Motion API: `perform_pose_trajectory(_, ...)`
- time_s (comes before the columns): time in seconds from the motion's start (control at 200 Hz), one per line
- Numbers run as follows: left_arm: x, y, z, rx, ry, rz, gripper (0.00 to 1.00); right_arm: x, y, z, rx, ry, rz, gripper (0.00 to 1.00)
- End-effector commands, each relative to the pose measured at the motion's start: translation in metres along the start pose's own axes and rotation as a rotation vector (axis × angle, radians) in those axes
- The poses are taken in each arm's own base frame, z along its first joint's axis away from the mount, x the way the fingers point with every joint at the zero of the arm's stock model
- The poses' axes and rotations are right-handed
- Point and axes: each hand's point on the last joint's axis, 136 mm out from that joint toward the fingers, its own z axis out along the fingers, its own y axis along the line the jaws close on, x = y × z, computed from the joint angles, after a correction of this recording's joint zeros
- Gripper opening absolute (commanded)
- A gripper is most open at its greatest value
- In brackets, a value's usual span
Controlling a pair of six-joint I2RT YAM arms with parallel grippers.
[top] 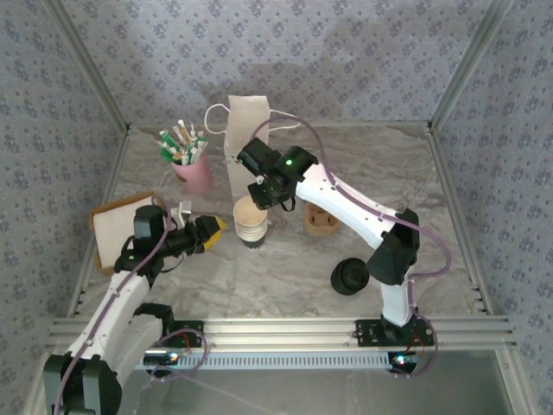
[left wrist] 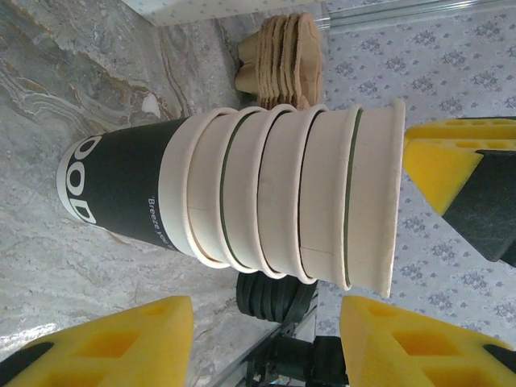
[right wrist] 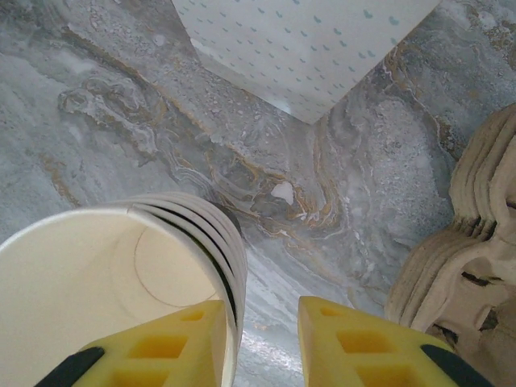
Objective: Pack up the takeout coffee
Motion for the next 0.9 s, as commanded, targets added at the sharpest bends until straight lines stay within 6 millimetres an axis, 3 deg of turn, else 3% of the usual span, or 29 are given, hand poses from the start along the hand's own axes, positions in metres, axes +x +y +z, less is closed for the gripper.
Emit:
perform_pose_trajectory(0.0,0.0006,-0.0056,0.0007,0.034,0.014,0.040,0.51,0.0020,0.0006,-0.0031,0.030,0.016,-0.027,0.29)
perform_pose_trajectory(0.894,0.0052,-0.0048,0.0068,0.042,0.043,0.041,0.51,0.0074,0.0088,0.0064,0.012,0.051,-0.042,0.19)
